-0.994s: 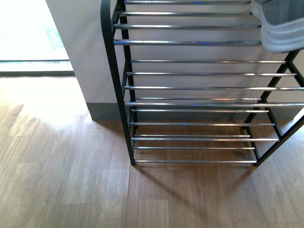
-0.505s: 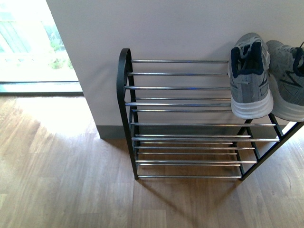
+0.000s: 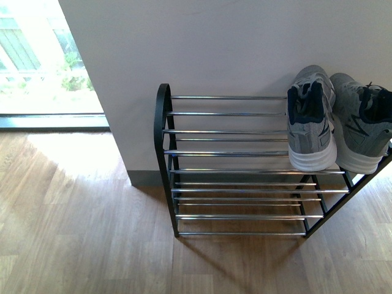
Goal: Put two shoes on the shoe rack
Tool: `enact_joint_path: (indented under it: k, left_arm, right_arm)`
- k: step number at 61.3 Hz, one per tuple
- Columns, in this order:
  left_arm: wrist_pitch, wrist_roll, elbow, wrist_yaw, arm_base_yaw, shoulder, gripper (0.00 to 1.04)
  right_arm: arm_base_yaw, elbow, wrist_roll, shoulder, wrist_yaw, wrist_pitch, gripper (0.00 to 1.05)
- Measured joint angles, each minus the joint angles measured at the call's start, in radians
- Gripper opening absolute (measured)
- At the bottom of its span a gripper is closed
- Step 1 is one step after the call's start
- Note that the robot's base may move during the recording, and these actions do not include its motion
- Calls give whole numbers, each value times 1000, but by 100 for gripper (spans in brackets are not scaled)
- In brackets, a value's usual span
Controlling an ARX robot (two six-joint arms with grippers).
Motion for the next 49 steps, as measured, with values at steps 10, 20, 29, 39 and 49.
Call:
enact_joint_path:
  k: [10, 20, 29, 39, 49]
  left_arm:
    - [0, 0, 0, 0, 0, 0, 2]
    - [0, 0, 0, 0, 0, 0, 2]
    - [0, 0, 0, 0, 0, 0, 2]
    - [0, 0, 0, 0, 0, 0, 2]
    - [0, 0, 0, 0, 0, 0, 2]
  right_arm:
    - [164, 151, 105, 295, 116, 59, 1]
    - [235, 318, 179, 605, 201, 76, 1]
    - [230, 465, 187, 844, 294, 71, 1]
    - [201, 610, 181, 1059, 337, 38, 1]
    - [134, 775, 159, 1258, 398, 6, 1]
